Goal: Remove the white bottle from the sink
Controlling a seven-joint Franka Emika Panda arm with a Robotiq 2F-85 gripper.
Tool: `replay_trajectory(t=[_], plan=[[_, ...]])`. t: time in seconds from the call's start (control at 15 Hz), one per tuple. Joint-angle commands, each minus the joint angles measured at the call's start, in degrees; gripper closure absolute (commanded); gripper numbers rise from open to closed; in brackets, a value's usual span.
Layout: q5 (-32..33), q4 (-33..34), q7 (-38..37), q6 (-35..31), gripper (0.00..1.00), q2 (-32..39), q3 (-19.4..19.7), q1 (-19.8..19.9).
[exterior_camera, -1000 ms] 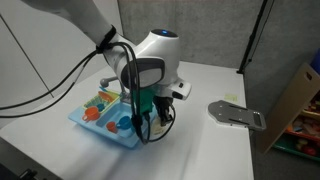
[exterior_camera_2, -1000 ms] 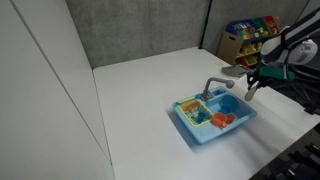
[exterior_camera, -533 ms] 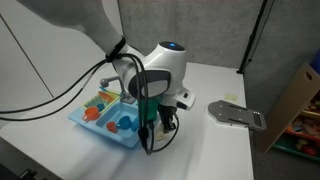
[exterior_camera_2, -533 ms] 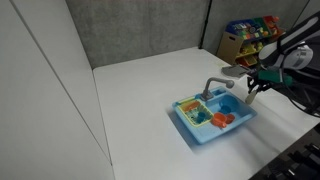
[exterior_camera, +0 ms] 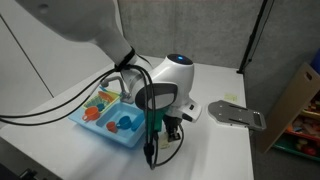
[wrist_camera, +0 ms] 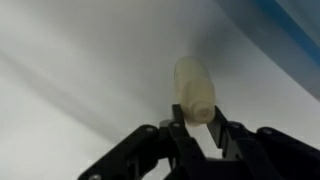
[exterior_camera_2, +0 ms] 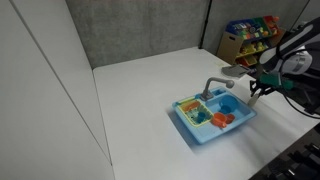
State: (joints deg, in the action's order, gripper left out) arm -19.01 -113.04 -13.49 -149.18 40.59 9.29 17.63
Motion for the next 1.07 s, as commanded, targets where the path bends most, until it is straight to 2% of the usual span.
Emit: replay_trajectory(t=[0.0, 0.47, 1.0], plan=[[-1.1, 2.5, -0.9, -0.7, 0.91, 1.8, 0.1, 0.8], [-0.5, 3.5, -2.9, -3.2, 0.92, 2.8, 1.0, 0.2], [-0.4, 5.4, -4.2, -3.0, 0.92, 4.8, 1.3, 0.1]])
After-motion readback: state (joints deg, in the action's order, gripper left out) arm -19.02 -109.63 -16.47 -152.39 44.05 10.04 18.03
